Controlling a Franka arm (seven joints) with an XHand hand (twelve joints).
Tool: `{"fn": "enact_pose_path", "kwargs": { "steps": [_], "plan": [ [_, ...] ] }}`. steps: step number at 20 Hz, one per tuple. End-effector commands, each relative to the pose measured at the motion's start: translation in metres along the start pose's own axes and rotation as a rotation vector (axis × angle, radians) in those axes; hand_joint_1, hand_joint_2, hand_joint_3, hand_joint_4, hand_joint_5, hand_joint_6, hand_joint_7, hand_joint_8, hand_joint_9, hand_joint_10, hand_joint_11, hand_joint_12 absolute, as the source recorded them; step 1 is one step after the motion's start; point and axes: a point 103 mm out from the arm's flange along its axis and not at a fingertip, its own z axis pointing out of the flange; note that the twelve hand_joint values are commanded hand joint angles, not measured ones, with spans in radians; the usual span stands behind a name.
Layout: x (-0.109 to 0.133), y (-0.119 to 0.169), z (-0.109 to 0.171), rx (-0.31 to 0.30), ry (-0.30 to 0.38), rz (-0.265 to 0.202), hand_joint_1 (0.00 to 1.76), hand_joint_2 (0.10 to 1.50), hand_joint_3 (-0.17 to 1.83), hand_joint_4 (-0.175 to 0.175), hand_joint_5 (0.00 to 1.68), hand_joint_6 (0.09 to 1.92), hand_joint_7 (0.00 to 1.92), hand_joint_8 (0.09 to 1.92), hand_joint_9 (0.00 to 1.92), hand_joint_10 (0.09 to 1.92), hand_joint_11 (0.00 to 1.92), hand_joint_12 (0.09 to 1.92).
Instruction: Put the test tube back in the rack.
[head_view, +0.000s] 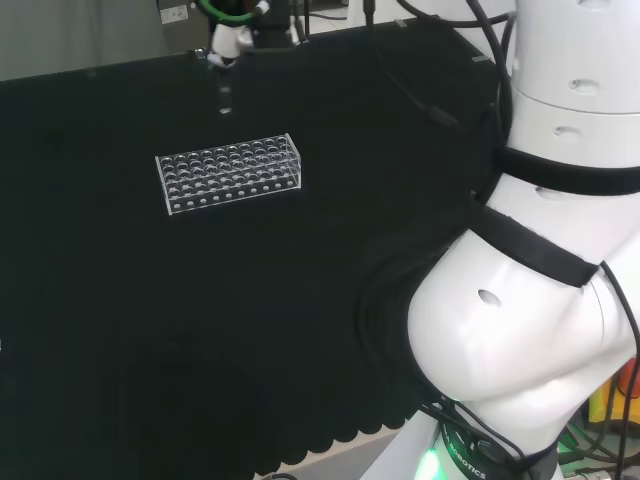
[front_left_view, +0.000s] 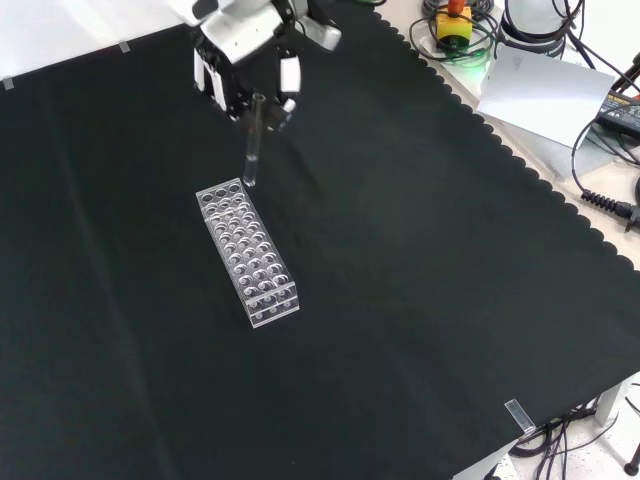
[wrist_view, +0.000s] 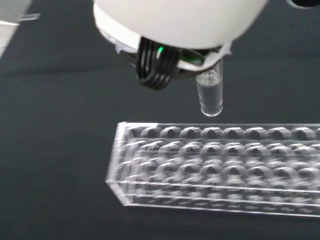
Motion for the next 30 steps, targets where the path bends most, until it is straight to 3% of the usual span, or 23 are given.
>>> {"fn": "enact_pose_path", "kwargs": {
  "steps": [1,12,18,30],
  "plan": [
    [0.038,0.002,0.017,0.036,0.039,-0.094,1.23,0.64,0.63,-0.175,1.36,0.49,1.66,0.58,1.59,0.49,1.02,1.11],
    [0.059,0.021,0.046,0.097,0.049,-0.139,1.23,0.64,0.63,-0.175,1.36,0.48,1.67,0.58,1.59,0.49,1.02,1.11],
    [0.073,0.035,0.061,0.144,0.014,-0.171,1.23,0.65,0.63,-0.175,1.36,0.48,1.67,0.58,1.59,0.49,1.02,1.11],
    [0.076,0.059,0.084,0.209,-0.064,-0.182,1.23,0.65,0.63,-0.175,1.36,0.48,1.67,0.57,1.59,0.49,1.02,1.11]
  ]
}}
